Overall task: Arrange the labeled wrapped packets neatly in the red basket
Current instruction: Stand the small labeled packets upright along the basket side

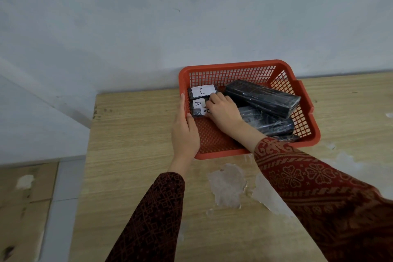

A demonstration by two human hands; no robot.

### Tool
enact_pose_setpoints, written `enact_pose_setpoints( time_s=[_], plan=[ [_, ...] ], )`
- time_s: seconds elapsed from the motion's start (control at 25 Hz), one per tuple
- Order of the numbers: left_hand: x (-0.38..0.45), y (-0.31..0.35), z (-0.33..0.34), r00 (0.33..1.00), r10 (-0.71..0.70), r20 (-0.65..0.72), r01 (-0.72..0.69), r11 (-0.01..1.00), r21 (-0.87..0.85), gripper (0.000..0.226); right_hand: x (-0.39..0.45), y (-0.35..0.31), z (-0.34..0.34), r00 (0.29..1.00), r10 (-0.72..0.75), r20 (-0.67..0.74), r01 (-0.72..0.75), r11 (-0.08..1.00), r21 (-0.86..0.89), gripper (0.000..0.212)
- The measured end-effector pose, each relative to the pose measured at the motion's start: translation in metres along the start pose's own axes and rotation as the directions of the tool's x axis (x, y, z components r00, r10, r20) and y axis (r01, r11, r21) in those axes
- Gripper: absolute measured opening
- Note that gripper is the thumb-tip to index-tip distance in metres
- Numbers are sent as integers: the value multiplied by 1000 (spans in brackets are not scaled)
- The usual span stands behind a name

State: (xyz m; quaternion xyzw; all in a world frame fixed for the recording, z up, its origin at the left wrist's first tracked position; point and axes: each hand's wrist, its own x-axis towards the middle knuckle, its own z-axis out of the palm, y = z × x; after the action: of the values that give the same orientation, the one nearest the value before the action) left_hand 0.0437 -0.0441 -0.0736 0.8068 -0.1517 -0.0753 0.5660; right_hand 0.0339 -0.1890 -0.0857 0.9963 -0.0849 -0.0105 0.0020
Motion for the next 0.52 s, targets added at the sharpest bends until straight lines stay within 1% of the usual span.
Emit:
enact_pose_setpoints(
  time_s=[0.12, 0.24, 0.36, 0.44, 0.52],
  plan=[
    [0, 0, 0, 1000, -2, 1, 2, 1000, 4, 53, -3, -8, -2, 997, 50, -65, -48, 998, 31, 19],
    [0, 1, 0, 1000, 7, -1, -7, 1000, 9, 53, -7, -6, -7, 998, 61, 17, -62, 992, 110, 22],
    [0, 0, 0, 1000, 12, 0, -12, 1000, 16, 53, -18, -4, -11, 998, 20, 65, -28, 992, 120, 30],
    [0, 0, 0, 1000, 16, -2, -16, 999, 28, 52, -30, 1, -18, 998, -9, 59, 4, 996, 89, 35],
    [0, 1, 0, 1000, 25, -6, -25, 999, 37, 52, -41, 12, -30, 1000, 17, 6, -17, 997, 71, 36]
  ],
)
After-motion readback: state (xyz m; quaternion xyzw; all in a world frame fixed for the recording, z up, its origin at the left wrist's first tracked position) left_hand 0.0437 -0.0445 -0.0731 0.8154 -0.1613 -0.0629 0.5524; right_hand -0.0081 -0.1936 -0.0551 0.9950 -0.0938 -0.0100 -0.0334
